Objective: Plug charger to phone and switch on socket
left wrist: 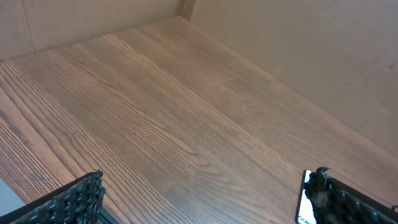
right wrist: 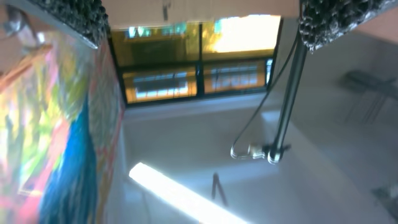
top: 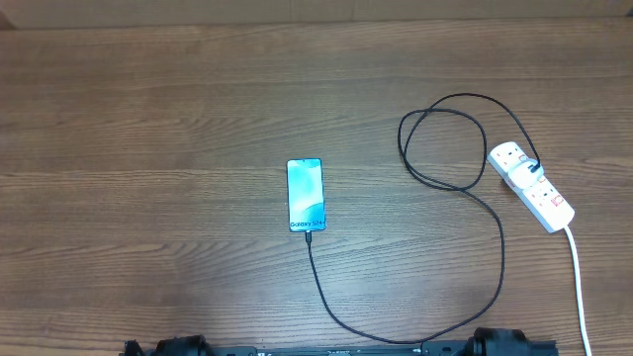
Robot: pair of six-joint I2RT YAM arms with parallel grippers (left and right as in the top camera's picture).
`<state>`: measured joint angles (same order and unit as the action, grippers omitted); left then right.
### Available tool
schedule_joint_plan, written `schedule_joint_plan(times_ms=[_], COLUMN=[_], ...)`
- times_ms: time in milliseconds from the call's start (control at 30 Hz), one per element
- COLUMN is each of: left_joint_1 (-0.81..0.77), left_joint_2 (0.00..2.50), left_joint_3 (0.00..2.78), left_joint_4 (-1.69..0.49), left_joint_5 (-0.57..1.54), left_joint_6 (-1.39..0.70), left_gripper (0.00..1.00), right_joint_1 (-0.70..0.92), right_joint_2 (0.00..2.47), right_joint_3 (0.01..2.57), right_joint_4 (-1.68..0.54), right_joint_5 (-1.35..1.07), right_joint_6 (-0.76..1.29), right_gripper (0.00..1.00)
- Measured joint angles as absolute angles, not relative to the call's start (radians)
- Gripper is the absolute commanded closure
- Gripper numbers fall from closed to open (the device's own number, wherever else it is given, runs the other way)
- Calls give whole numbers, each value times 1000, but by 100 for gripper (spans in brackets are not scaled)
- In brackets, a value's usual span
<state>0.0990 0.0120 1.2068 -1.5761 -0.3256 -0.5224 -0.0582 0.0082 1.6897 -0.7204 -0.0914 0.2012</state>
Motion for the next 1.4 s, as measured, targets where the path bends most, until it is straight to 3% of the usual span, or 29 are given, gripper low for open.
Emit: schedule_joint_plan(times_ms=[667, 967, 1400], left_joint_1=[99, 99, 99], left_joint_2=[12, 12, 12], left_joint_3=[1207, 1207, 1207], left_joint_4=[-1576, -1576, -1576], left_joint_5=[-326, -326, -326], left_joint_6=[-522, -522, -522], left_gripper=[1, 1, 1], right_joint_1=[-58, -57, -57], right_joint_2=[6, 6, 12], right_joint_3=[1626, 1201, 510], right_joint_4=[-614, -659, -559], right_joint_5=[20, 52, 96], right_joint_6=[226, 284, 782], right_gripper=[0, 0, 0])
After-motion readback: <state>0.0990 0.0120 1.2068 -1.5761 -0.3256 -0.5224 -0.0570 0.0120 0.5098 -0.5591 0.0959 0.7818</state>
